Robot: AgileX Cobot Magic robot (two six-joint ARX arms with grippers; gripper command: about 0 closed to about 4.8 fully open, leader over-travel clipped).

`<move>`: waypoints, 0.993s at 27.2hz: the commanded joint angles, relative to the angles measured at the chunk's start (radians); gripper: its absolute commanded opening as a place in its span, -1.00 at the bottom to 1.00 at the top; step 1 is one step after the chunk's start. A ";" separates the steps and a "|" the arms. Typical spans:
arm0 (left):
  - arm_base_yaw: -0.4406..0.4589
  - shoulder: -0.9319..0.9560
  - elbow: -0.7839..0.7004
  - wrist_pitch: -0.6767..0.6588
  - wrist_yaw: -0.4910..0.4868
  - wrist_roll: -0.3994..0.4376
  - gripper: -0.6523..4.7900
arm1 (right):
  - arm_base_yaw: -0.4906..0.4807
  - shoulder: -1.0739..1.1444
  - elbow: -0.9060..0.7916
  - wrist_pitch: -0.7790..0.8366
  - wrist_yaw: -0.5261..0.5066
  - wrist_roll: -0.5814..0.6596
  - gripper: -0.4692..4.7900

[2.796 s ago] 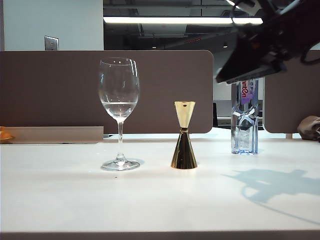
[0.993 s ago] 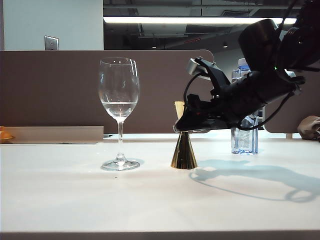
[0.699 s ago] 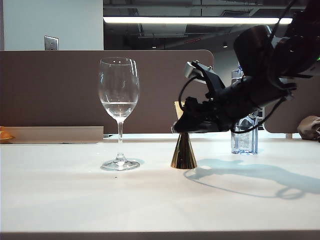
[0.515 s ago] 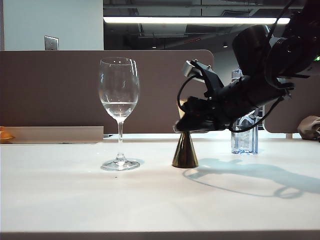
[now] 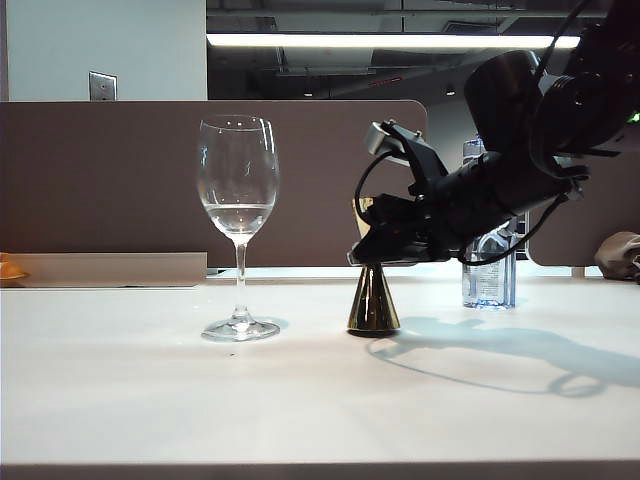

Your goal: Pick up the jigger and pour the water inside into the glass.

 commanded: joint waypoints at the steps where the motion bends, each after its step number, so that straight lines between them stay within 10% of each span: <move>1: 0.001 0.001 0.005 0.006 0.002 0.004 -0.78 | 0.002 -0.024 0.004 0.018 -0.005 0.004 -0.51; 27: 0.001 0.001 0.005 0.006 0.002 0.004 -0.78 | 0.002 -0.269 0.164 -0.321 0.032 -0.097 -0.50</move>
